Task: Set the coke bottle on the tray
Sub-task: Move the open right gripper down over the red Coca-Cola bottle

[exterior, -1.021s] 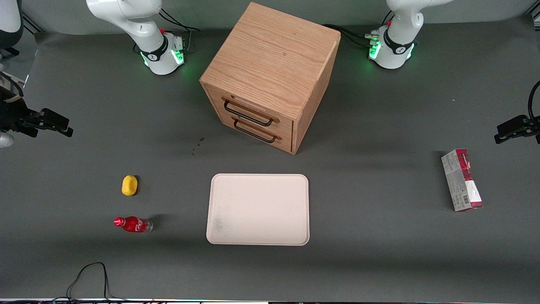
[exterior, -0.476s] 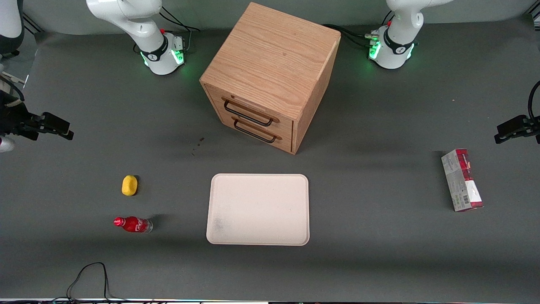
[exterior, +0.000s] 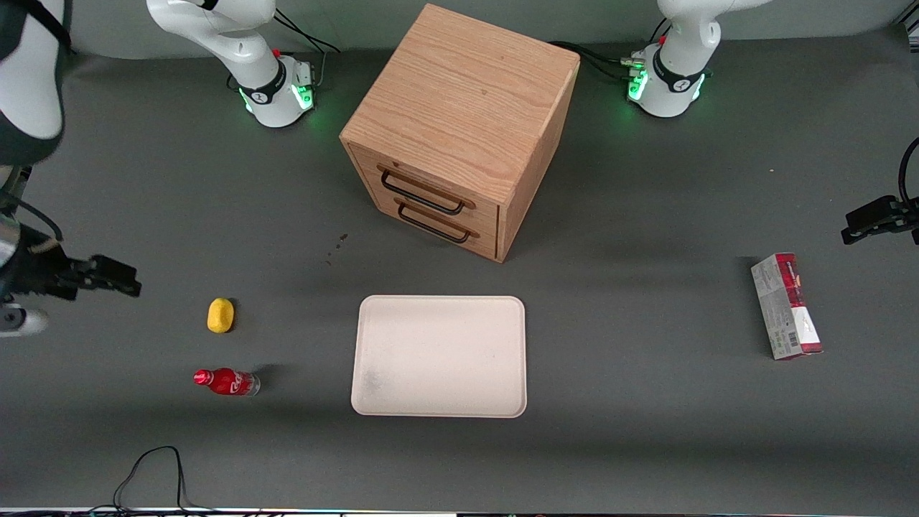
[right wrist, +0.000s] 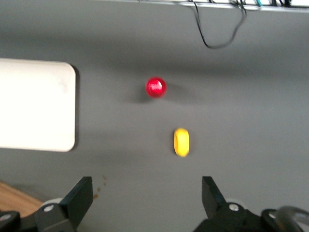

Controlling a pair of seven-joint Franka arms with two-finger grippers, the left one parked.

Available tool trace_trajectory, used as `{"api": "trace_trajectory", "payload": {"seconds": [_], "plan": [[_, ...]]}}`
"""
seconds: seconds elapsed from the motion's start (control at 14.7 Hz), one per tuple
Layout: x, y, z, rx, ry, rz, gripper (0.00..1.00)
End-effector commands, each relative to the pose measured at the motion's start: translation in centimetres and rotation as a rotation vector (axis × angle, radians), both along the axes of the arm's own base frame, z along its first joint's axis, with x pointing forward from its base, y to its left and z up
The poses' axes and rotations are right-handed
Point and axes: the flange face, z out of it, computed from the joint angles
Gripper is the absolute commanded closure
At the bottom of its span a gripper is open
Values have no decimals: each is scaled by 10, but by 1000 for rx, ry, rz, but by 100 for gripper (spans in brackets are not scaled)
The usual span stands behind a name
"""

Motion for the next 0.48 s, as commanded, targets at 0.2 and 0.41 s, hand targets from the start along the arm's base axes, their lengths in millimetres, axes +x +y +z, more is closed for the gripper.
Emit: {"api": "trace_trajectory", "payload": {"seconds": [0.2, 0.41], "plan": [[60, -6, -51, 29, -58, 16, 0], [69, -12, -67, 47, -69, 12, 0]]}}
